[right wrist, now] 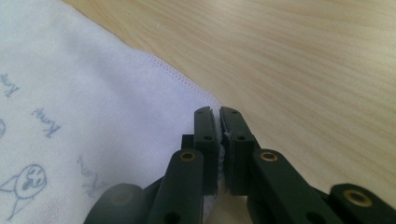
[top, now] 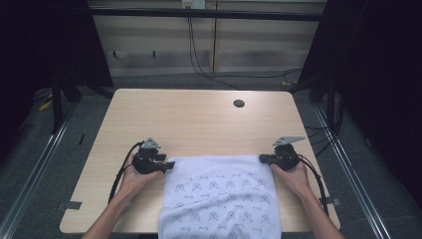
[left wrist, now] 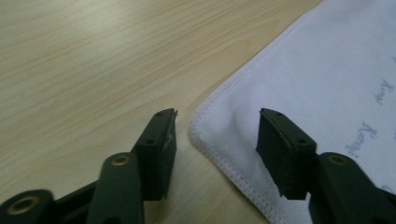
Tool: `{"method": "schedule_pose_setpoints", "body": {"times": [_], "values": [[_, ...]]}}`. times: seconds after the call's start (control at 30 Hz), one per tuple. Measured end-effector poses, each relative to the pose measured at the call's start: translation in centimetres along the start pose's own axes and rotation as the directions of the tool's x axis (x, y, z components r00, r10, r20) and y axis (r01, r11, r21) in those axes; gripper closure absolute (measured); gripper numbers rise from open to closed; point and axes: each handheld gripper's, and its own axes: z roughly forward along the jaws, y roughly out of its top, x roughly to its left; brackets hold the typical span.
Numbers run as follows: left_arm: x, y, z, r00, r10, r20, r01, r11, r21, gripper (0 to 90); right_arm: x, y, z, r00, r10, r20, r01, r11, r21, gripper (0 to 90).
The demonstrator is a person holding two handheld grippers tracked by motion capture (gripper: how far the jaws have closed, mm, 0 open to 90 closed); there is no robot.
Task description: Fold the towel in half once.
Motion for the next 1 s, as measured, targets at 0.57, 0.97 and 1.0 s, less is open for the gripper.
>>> {"method": "schedule_pose_setpoints", "body": {"times": [0.57,0.97,1.0], "values": [[4.8,2.0,2.3,0.989,-0.132,0.068,0.135,0.9899,-0.045,86.5,-2.9,2.8,3.0,0.9905,0.137,0.001,-0.137,0.989,-0.057,87.4],[5.0,4.2,-0.4,0.9686,-0.188,0.163,0.221,0.9506,-0.218,86.5,-3.5,5.9,0.3,0.9859,0.153,-0.068,-0.162,0.973,-0.165,87.6],[4.9,4.8,-1.0,0.9713,-0.179,0.157,0.213,0.9475,-0.239,86.5,-3.6,6.4,-0.2,0.9869,0.146,-0.069,-0.156,0.971,-0.181,87.6]]}}
